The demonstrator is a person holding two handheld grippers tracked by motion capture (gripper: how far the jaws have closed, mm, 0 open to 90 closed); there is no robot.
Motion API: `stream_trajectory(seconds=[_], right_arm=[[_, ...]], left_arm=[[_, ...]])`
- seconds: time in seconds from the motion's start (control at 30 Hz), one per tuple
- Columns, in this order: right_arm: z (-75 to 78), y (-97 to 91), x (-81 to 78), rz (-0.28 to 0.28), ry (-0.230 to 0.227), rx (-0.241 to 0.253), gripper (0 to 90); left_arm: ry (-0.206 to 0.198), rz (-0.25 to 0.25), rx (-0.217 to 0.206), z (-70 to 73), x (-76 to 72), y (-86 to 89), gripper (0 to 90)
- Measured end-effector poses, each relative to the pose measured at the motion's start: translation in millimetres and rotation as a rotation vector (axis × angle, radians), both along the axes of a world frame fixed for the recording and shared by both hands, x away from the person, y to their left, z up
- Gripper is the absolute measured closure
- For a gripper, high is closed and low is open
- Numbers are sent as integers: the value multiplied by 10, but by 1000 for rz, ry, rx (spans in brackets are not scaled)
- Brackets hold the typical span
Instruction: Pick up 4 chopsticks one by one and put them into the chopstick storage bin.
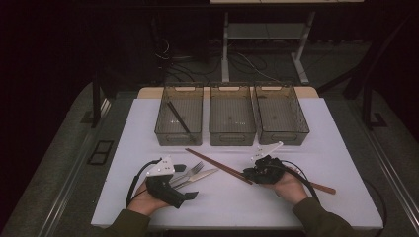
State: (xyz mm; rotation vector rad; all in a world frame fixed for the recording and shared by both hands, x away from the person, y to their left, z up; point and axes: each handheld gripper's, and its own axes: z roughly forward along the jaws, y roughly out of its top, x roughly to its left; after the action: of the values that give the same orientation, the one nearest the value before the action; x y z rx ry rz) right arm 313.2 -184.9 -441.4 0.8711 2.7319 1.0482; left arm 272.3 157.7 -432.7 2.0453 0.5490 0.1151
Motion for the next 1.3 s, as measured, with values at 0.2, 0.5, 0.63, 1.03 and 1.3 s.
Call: stream_trajectory(seconds=[0.2,0.5,0.63,1.03,1.3], right_arm=[[-16,14,6,8,-8,-17,807],[-15,43,-14,1,-21,-42,827],[-13,46,-19,-4,-22,-46,832],[-18,42,-26,-10,-25,-41,832],[-20,44,-39,-9,-38,-42,835]], left_arm=[[0,-1,1,0,-1,-1,0],[2,-1,9,-2,-3,-5,0],[2,-1,9,-3,-2,-6,0],[1,1,6,-5,-5,-7,0],[-2,2,6,-1,-3,-2,0]])
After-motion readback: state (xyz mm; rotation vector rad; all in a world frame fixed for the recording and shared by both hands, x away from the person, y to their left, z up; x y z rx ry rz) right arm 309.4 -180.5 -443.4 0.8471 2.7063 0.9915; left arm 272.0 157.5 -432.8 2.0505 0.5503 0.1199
